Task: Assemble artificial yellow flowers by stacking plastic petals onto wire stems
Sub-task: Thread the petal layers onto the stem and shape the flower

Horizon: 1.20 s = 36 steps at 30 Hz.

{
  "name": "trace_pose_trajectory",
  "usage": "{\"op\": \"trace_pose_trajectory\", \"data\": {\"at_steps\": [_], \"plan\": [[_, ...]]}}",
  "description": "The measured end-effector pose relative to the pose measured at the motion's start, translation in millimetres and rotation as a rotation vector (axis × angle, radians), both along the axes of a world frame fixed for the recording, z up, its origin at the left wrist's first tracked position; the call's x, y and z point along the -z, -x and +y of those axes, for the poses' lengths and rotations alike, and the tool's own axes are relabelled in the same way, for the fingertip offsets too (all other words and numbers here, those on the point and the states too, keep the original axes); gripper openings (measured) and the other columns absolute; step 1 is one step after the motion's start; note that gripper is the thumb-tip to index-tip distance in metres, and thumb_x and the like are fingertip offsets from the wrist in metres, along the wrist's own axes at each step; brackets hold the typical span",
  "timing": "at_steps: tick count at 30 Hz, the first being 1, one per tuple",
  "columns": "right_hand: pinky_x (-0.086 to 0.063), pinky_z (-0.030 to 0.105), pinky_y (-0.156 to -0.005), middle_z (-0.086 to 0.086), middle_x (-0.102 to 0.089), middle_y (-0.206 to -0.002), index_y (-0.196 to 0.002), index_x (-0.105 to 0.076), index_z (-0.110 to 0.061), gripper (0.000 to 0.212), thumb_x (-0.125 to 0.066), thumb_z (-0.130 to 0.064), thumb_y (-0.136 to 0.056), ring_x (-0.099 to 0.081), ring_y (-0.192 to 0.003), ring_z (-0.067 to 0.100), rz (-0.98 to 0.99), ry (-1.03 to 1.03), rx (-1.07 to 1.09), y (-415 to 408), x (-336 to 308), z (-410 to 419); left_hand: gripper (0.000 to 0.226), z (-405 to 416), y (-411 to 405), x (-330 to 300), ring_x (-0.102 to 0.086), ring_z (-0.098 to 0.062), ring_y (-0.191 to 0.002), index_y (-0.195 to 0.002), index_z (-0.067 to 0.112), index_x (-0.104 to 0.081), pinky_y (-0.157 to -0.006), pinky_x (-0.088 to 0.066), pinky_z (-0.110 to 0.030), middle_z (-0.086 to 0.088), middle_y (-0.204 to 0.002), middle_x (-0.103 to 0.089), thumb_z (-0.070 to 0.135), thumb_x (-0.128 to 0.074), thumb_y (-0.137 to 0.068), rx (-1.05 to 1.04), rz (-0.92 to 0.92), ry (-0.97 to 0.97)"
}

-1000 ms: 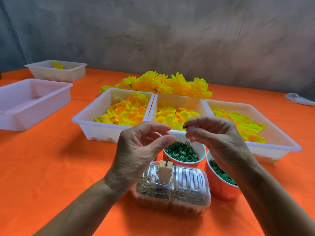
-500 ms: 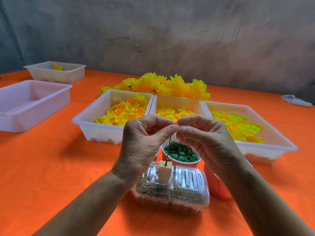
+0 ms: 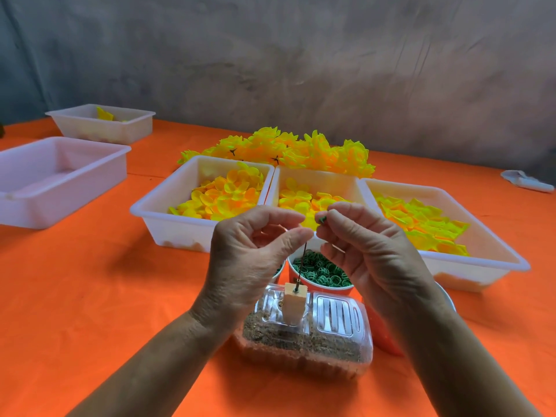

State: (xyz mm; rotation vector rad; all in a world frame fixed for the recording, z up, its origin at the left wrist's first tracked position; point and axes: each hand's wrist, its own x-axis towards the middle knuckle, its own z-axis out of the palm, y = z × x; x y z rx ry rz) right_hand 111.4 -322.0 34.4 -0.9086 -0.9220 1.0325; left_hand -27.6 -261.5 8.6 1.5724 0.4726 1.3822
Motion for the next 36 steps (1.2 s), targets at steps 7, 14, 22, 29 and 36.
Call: {"op": "trace_pose_trajectory", "data": {"at_steps": [7,14,22,29,36], "plan": [[-0.050,0.017,-0.054,0.000,-0.073,-0.072,-0.066,-0.074,-0.020,0.007,-0.070,-0.017,-0.061,-0.067,-0.063,0.006,0.006,0.073,0.041,2,6,1,0.005,-9,-3,9,-0.064,-0.006,-0.059,-0.069,0.027,-0.072,-0.058,-0.054,-0.018,0.002,-0.068,-0.072,0.027,-0.076,-0.067,-0.061,0.090,0.005],[-0.050,0.017,-0.052,0.004,-0.073,-0.072,-0.068,-0.075,-0.017,0.012,-0.074,-0.018,-0.056,-0.068,-0.063,0.009,0.036,0.124,0.047,3,14,3,0.018,-12,-2,6,-0.069,-0.015,-0.065,-0.075,0.019,-0.073,-0.062,-0.056,-0.023,-0.001,-0.071,-0.073,0.033,-0.072,-0.063,-0.022,0.080,0.090],[-0.050,0.017,-0.054,0.003,-0.072,-0.071,-0.068,-0.074,-0.018,0.014,-0.076,-0.021,-0.054,-0.067,-0.065,0.008,-0.025,0.093,0.055,5,14,3,0.019,-12,-3,6,-0.067,-0.010,-0.063,-0.073,0.019,-0.073,-0.060,-0.053,-0.019,-0.003,-0.070,-0.073,0.034,-0.072,-0.061,-0.019,0.080,0.124],[-0.049,0.014,-0.059,-0.002,-0.072,-0.072,-0.076,-0.075,-0.020,0.014,-0.076,-0.019,-0.062,-0.066,-0.068,0.006,-0.277,-0.106,0.077,4,12,0,0.017,-13,-4,6,-0.066,-0.005,-0.061,-0.072,0.020,-0.073,-0.057,-0.051,-0.016,0.002,-0.067,-0.072,0.033,-0.073,-0.061,-0.020,0.063,0.130],[-0.052,0.018,-0.068,-0.003,-0.074,-0.080,-0.088,-0.074,-0.023,0.021,-0.074,-0.013,-0.070,-0.070,-0.076,0.009,-0.559,-0.204,0.153,2,14,1,0.015,-12,-5,10,-0.062,-0.006,-0.055,-0.071,0.016,-0.073,-0.055,-0.051,-0.018,-0.003,-0.064,-0.071,0.029,-0.073,-0.064,-0.046,0.092,0.113]]}}
